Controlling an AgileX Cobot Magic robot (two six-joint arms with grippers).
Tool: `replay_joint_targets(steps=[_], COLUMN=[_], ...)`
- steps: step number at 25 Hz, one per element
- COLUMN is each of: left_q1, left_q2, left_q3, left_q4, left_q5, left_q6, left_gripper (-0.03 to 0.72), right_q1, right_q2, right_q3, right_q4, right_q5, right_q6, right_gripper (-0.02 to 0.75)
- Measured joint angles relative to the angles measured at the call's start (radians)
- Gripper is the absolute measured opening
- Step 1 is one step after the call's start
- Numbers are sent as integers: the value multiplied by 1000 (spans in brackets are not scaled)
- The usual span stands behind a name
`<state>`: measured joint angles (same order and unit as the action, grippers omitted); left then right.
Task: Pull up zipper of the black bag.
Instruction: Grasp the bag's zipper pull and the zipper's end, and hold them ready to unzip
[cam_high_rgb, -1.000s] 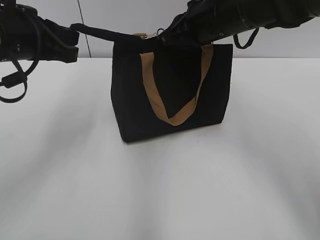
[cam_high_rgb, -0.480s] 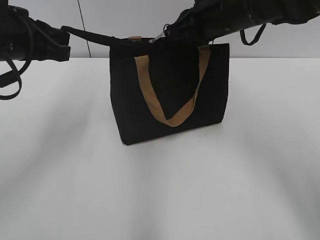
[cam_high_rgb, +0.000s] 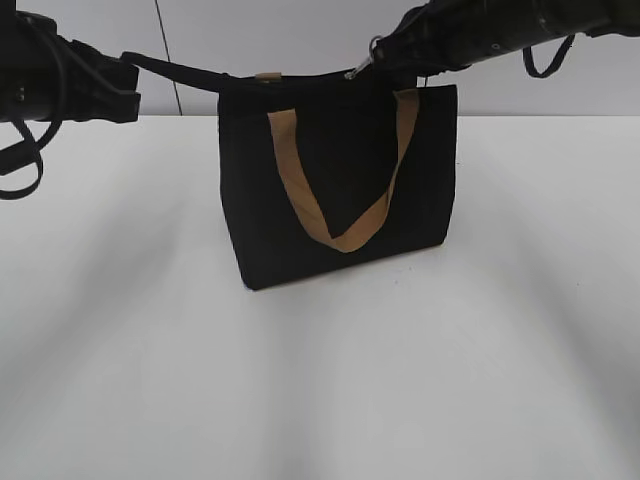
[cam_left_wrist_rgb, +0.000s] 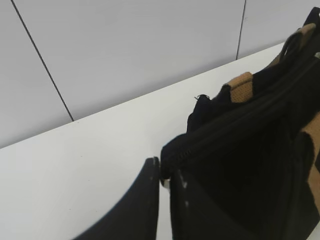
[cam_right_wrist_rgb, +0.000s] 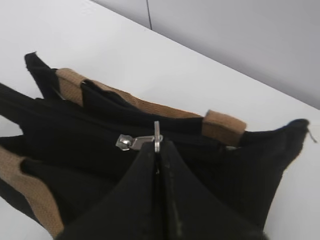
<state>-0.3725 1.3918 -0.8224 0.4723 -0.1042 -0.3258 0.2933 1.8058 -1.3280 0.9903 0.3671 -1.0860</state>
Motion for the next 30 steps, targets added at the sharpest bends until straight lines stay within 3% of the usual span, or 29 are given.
replay_joint_targets(steps=[13, 25, 30], left_q1=[0, -1, -23], left_q2=[0, 0, 0], left_q3=[0, 0, 0], left_q4=[0, -8, -31], left_q5=[3, -33, -39], left_q6=[0, 0, 0], left_gripper=[20, 20, 20], right_q1=[-80, -82, -83], right_q2=[0, 0, -11], right_q3=[0, 0, 0], right_q4=[-1, -1, 1], right_q5=[-1, 20, 24], right_q6=[14, 26, 26], right_gripper=[-15, -8, 38])
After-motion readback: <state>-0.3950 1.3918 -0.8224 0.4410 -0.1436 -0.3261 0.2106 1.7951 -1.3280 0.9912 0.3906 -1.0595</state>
